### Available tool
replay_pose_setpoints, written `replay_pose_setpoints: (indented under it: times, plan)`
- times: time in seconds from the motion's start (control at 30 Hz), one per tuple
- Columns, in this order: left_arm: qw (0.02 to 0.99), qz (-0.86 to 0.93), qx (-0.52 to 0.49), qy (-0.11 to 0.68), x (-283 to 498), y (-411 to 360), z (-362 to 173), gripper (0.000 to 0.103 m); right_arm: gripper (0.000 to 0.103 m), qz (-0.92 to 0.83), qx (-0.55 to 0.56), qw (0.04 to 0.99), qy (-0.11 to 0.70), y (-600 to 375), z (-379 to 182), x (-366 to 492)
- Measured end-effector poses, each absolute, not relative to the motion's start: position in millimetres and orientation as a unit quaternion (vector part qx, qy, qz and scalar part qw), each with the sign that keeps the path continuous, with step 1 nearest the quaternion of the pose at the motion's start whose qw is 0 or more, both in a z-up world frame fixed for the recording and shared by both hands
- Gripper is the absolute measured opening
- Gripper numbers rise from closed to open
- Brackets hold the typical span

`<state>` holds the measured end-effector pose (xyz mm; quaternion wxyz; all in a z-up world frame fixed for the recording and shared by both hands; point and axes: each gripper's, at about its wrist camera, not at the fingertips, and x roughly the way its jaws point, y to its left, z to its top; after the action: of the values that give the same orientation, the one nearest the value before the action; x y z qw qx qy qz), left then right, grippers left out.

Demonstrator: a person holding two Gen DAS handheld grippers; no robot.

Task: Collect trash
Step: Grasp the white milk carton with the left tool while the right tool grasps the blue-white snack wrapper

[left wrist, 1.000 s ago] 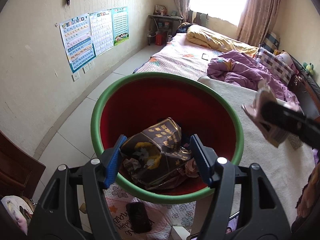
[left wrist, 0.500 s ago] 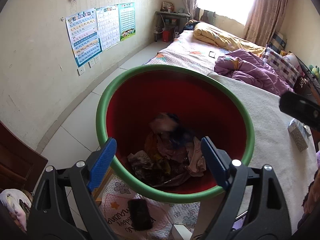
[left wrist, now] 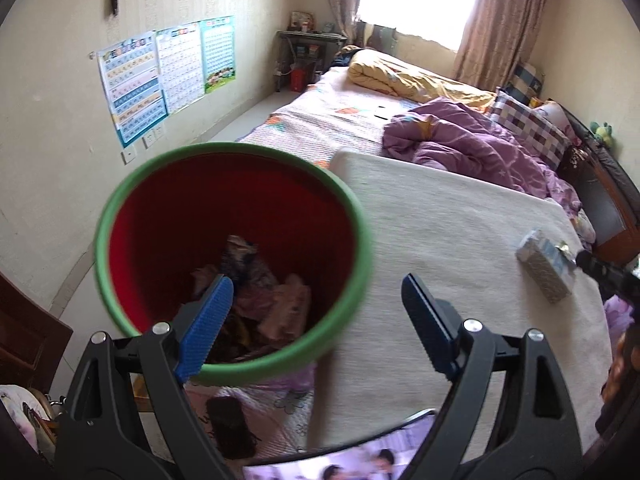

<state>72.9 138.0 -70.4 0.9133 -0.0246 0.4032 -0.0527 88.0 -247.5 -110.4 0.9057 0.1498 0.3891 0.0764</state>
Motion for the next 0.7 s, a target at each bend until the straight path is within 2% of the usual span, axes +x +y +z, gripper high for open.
replay_pose_setpoints:
  times: [0.17, 0.37, 0.43, 0.5, 0.53, 0.7]
  plan:
    - [0.906, -0.078, -0.022, 0.416, 61.2, 81.5, -75.6, 0.084, 0.07, 0.011, 0.213, 0.891, 0.4, -332.7, -128.4, 118.1]
    - [0.901, -0.092, -0.012, 0.423, 44.4, 25.4, -77.3, 0.084, 0.069, 0.029, 0.223, 0.86, 0.458, -368.2, -163.6, 153.3]
    - [0.901, -0.096, -0.008, 0.423, 42.0, 10.9, -76.1, 0.084, 0.053, 0.055, 0.219, 0.853, 0.471, -367.0, -172.1, 152.6]
    - [0.901, -0.098, -0.003, 0.422, 40.7, -2.6, -74.1, 0.084, 0.028, 0.083, 0.21, 0.849, 0.478, -359.9, -176.9, 147.5]
    - [0.901, -0.099, -0.001, 0.423, 41.3, -9.3, -74.0, 0.084, 0.024, 0.1, 0.203, 0.846, 0.483, -356.5, -179.5, 143.1]
    - [0.894, -0.113, 0.008, 0.434, 54.9, -45.8, -80.5, 0.084, 0.023, 0.144, 0.189, 0.846, 0.478, -353.9, -179.6, 109.9]
